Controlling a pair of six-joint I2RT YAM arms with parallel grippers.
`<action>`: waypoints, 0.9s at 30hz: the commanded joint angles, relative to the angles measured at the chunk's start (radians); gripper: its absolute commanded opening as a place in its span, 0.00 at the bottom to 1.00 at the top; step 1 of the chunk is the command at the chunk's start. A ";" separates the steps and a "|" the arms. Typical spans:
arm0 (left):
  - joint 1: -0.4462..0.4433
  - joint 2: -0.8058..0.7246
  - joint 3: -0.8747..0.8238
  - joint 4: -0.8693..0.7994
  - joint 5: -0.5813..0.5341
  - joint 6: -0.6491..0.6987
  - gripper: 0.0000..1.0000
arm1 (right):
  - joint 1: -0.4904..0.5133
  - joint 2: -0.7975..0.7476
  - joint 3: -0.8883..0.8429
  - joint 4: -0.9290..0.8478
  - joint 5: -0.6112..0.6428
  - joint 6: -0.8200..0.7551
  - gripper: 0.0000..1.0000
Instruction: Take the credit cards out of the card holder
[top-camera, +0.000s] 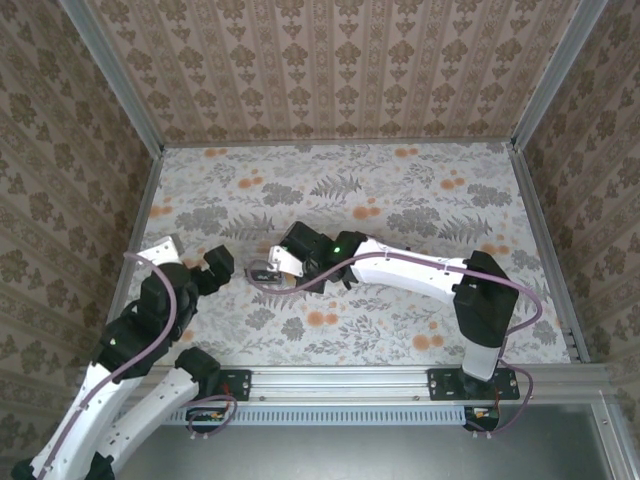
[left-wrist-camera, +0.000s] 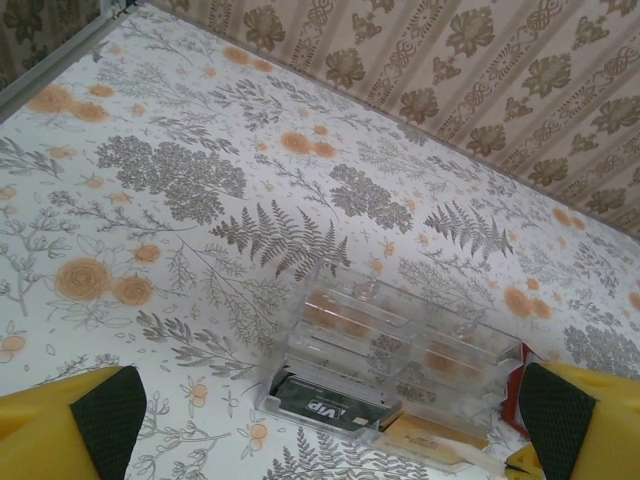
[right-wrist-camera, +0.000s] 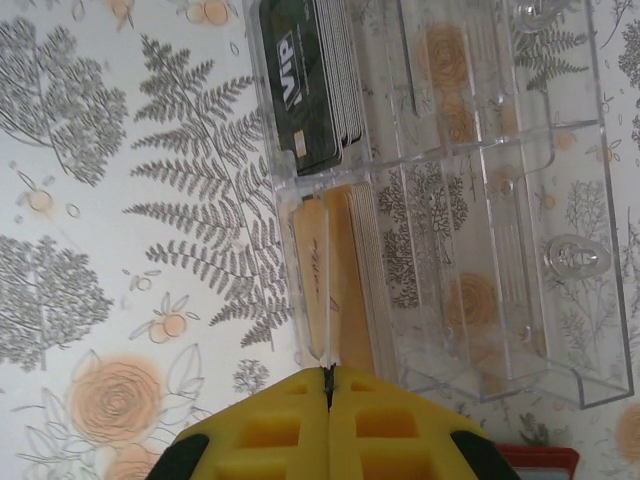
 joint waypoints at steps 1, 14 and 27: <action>0.009 -0.020 -0.015 -0.048 -0.034 -0.017 1.00 | 0.013 0.034 0.043 -0.077 0.073 -0.087 0.00; 0.009 -0.015 -0.021 -0.045 -0.024 -0.019 1.00 | 0.023 0.107 0.066 -0.049 0.105 -0.106 0.00; 0.011 -0.006 -0.025 -0.041 -0.020 -0.016 1.00 | 0.032 0.150 0.091 -0.044 0.114 -0.116 0.00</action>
